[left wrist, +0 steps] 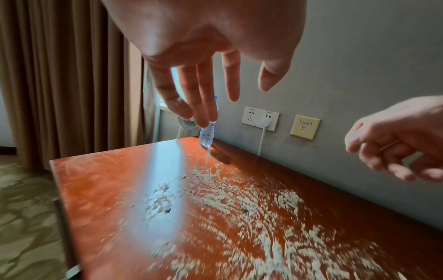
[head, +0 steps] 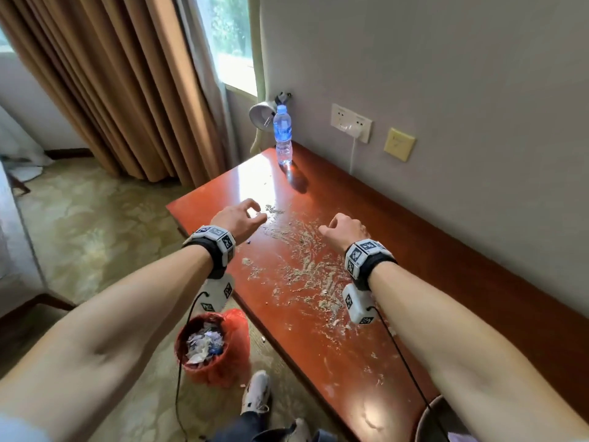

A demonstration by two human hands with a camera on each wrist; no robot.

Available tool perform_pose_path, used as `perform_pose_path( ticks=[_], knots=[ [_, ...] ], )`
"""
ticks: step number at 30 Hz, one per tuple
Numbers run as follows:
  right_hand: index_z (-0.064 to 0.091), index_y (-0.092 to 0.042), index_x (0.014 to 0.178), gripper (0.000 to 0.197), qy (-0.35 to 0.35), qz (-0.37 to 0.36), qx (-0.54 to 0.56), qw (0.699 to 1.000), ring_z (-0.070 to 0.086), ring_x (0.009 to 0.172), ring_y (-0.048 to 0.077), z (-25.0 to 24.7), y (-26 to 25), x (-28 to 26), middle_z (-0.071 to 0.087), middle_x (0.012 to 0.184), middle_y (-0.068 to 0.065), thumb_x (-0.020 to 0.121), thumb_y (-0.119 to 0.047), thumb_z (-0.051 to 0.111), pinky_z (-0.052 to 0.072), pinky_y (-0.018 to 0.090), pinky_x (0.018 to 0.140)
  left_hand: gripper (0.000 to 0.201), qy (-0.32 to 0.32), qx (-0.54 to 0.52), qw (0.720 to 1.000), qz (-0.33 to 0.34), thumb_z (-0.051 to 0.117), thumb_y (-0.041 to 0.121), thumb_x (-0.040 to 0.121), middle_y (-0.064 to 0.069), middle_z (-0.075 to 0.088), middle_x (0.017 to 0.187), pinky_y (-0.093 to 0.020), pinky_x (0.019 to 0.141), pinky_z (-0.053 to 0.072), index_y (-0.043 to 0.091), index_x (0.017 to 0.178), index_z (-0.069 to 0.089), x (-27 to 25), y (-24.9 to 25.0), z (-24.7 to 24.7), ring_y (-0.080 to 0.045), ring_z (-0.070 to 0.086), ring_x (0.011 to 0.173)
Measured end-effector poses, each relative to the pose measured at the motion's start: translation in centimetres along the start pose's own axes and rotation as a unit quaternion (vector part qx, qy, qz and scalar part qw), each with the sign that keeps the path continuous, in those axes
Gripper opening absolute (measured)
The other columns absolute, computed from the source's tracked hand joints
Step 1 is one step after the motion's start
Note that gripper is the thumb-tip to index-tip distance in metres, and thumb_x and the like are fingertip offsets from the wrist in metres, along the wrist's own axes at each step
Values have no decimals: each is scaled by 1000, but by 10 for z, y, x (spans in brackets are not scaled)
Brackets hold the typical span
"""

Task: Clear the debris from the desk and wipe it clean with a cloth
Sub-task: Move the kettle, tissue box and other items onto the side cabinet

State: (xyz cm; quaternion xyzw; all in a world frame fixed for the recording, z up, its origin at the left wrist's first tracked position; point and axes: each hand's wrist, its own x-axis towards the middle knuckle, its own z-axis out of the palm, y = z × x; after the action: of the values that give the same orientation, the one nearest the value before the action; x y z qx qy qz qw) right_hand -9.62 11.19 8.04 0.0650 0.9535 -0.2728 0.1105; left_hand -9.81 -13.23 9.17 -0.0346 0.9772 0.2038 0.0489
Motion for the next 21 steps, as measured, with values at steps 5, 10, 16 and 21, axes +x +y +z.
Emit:
perform_pose_path(
  ticks=[5, 10, 16, 21],
  knots=[
    [56, -26, 87, 24, 13, 45, -13, 999, 61, 97, 29, -6, -9, 51, 67, 104, 6, 81, -49, 55, 49, 39, 89, 31, -20, -19, 1000, 9, 50, 53, 93, -1, 70, 100, -33, 79, 52, 28, 109, 59, 75, 3, -1, -24, 64, 86],
    [58, -25, 89, 25, 33, 73, -7, 997, 61, 96, 29, -8, -40, 111, 68, 103, 5, 81, -49, 55, 50, 38, 88, 29, -21, -36, 999, 23, 53, 50, 91, -6, 72, 97, -32, 77, 49, 26, 107, 60, 159, -9, -3, -26, 64, 87],
    [59, -24, 90, 23, 36, 95, -2, 995, 61, 99, 31, -2, -88, 185, 68, 107, 7, 83, -46, 57, 46, 35, 85, 29, -31, -37, 998, 34, 52, 53, 88, 2, 71, 93, -33, 82, 51, 30, 103, 58, 257, -32, -12, -22, 64, 87],
    [59, -24, 93, 22, 25, 102, -1, 994, 60, 99, 30, 10, -122, 235, 67, 108, 5, 83, -43, 56, 46, 36, 85, 32, -34, -34, 998, 38, 51, 55, 87, 6, 69, 95, -32, 81, 50, 33, 109, 58, 314, -45, -23, -22, 64, 90]
  ],
)
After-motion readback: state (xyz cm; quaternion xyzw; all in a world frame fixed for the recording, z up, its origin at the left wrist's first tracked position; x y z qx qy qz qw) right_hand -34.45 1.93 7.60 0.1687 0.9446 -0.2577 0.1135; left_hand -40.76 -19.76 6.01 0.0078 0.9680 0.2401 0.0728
